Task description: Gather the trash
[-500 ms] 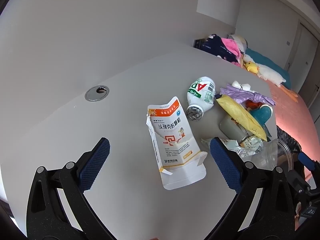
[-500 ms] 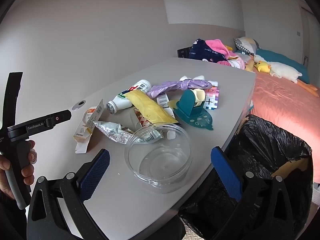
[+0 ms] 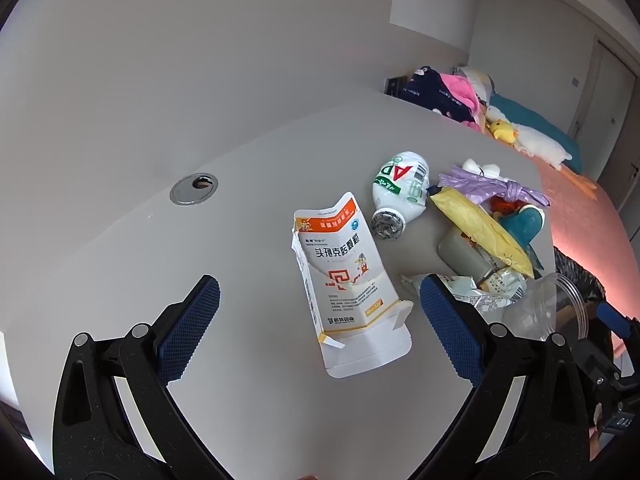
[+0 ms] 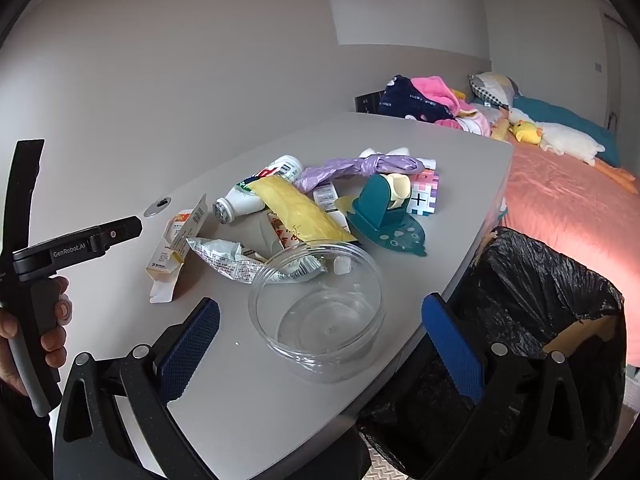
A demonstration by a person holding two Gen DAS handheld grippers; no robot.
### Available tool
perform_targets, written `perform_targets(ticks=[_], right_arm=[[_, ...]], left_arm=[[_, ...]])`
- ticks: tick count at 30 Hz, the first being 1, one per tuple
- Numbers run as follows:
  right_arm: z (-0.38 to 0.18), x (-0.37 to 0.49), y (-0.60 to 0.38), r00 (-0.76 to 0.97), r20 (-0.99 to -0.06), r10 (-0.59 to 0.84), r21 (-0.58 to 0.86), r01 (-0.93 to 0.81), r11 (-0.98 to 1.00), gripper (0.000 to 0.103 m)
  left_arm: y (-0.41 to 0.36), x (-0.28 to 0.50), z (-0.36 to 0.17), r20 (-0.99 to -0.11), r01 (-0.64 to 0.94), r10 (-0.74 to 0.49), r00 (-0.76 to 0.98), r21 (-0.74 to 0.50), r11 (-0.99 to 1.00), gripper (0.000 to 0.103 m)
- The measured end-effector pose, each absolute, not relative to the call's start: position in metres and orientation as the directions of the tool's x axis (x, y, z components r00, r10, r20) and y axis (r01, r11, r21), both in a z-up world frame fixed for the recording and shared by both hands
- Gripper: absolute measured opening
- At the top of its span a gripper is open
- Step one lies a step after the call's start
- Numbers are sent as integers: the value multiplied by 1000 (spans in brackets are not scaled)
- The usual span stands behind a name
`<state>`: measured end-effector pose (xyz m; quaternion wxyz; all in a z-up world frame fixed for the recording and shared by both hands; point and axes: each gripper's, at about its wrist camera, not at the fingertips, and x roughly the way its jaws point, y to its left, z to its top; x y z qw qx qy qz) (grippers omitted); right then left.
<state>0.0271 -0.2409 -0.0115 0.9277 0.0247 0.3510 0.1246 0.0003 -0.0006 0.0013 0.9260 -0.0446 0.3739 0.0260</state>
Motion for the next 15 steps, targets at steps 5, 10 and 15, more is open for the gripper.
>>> perform_targets(ticks=[5, 10, 15], right_arm=[[-11, 27, -240, 723, -645, 247, 132, -213, 968, 101], [-11, 27, -240, 723, -645, 247, 132, -213, 968, 101], [-11, 27, -240, 723, -645, 248, 133, -214, 968, 101]], left_arm=[[-2, 0, 2, -695, -79, 18, 719, -56, 995, 97], [-3, -1, 2, -693, -77, 17, 720, -56, 995, 97], [-4, -1, 2, -693, -76, 18, 721, -54, 996, 97]])
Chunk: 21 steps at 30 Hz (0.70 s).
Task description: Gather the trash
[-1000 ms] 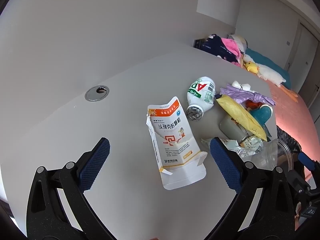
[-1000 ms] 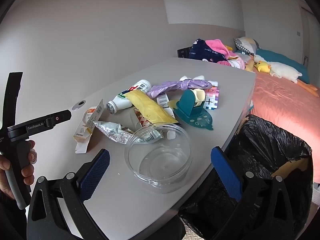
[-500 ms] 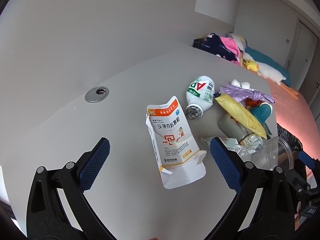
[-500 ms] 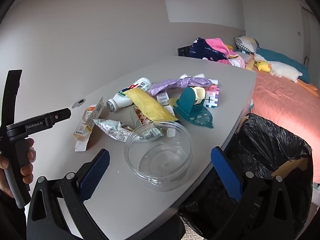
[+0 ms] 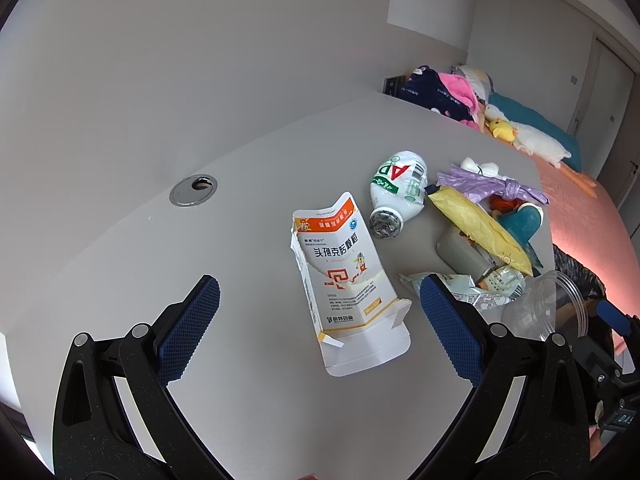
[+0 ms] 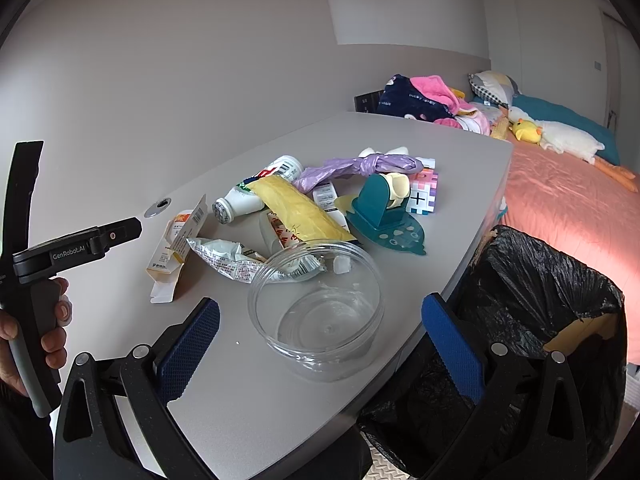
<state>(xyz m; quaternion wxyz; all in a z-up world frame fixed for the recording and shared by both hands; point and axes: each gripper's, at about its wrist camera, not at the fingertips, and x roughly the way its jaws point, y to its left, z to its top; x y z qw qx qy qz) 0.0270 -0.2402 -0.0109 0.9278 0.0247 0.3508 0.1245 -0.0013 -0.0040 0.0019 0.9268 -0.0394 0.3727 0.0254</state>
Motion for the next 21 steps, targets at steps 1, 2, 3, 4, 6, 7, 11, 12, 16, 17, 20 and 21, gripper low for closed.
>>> perform_targets(ticks=[1, 2, 3, 4, 6, 7, 11, 12, 16, 17, 20, 21], right_arm=[[-11, 27, -240, 723, -645, 248, 133, -213, 968, 101], [-11, 27, -240, 723, -645, 247, 133, -213, 968, 101], [-11, 27, -240, 723, -645, 247, 132, -212, 968, 101], [-11, 27, -240, 723, -645, 247, 133, -213, 968, 101], [-11, 27, -240, 723, -645, 248, 134, -212, 968, 101], [-11, 27, -240, 723, -645, 247, 134, -212, 968, 101], [-11, 27, -240, 723, -645, 248, 133, -213, 968, 101], [-11, 27, -241, 723, -645, 248, 133, -213, 968, 101], [-11, 27, -241, 723, -645, 248, 135, -212, 968, 101], [-11, 27, -241, 722, -645, 249, 135, -212, 968, 101], [-11, 27, -241, 723, -645, 249, 135, -213, 968, 101], [-11, 27, -241, 723, -645, 249, 135, -214, 968, 101]], left_arm=[[-4, -1, 2, -693, -76, 18, 721, -54, 996, 97], [-4, -1, 1, -693, -76, 17, 721, -55, 996, 97], [-4, -1, 2, -693, -76, 17, 721, -55, 996, 97], [-5, -2, 1, -693, -76, 18, 721, -54, 996, 97], [-5, -2, 2, -693, -74, 17, 721, -52, 996, 97], [-5, -2, 1, -692, -74, 18, 721, -52, 996, 97], [-5, -3, 2, -692, -72, 16, 721, -51, 996, 97], [-5, -3, 2, -692, -71, 15, 721, -52, 996, 97], [-5, -3, 2, -693, -70, 15, 721, -50, 996, 97], [-5, -3, 2, -693, -70, 15, 721, -51, 996, 97], [-6, -3, 2, -692, -69, 15, 722, -51, 996, 97], [-6, -3, 2, -692, -69, 15, 722, -50, 996, 97]])
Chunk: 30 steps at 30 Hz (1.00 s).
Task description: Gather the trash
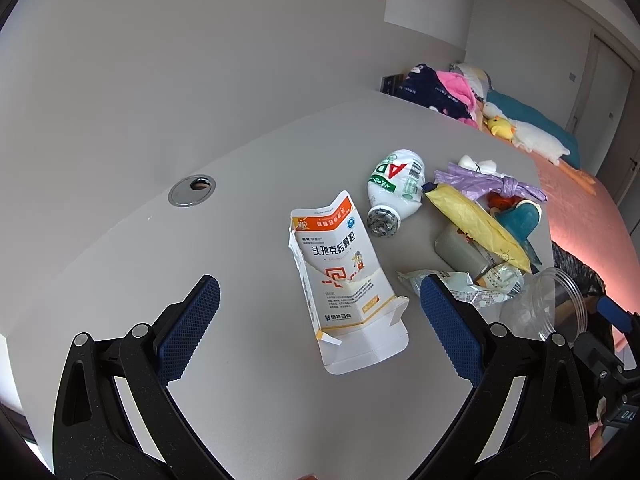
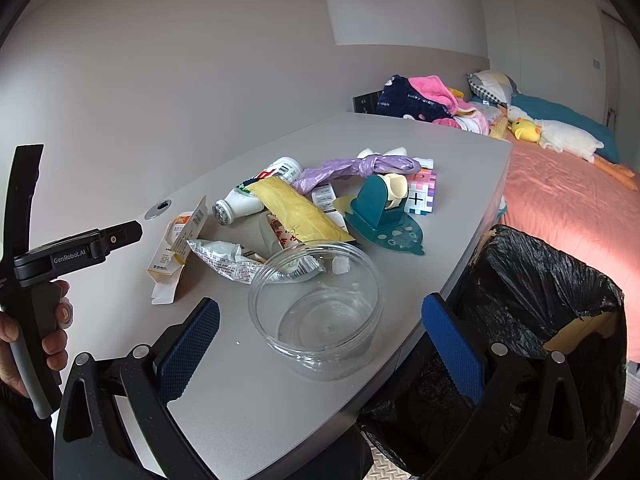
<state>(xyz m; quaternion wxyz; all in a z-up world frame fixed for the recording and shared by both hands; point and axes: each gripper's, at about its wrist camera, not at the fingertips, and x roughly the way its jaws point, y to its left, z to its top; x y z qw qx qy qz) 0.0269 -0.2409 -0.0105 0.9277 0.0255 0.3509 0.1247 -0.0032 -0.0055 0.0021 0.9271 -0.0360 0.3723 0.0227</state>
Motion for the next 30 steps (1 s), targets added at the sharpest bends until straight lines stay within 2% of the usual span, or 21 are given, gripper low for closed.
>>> perform_targets(ticks=[30], right_arm=[[-15, 25, -240, 713, -654, 251, 138, -214, 967, 101]], left_arm=[[-6, -3, 1, -698, -68, 19, 716, -42, 997, 97]])
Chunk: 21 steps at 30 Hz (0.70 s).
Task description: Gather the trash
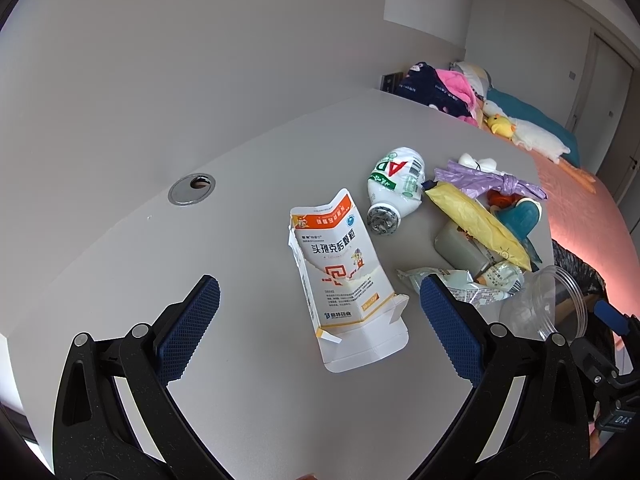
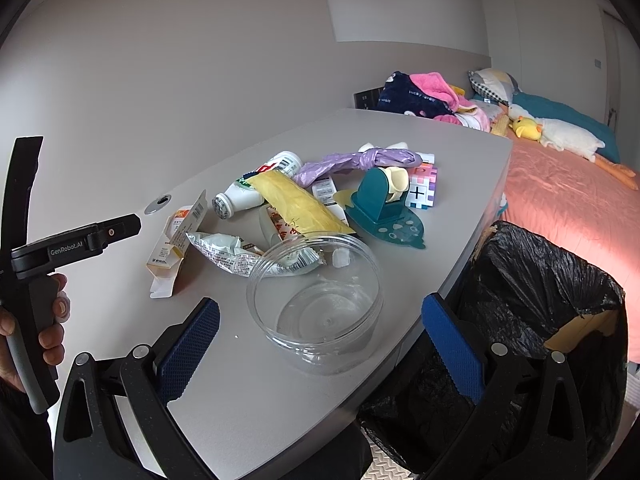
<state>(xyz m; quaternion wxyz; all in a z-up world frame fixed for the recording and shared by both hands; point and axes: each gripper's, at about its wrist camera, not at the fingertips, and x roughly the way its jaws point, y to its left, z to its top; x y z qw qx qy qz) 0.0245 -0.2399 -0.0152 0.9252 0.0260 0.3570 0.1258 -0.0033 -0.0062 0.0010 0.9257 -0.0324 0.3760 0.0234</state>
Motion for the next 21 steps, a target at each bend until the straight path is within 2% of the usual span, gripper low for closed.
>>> perform_targets(ticks=[21], right_arm=[[-41, 52, -234, 703, -664, 254, 114, -240, 964, 101]], left_arm=[[-1, 46, -14, -753, -122, 2, 658, -103, 987, 97]])
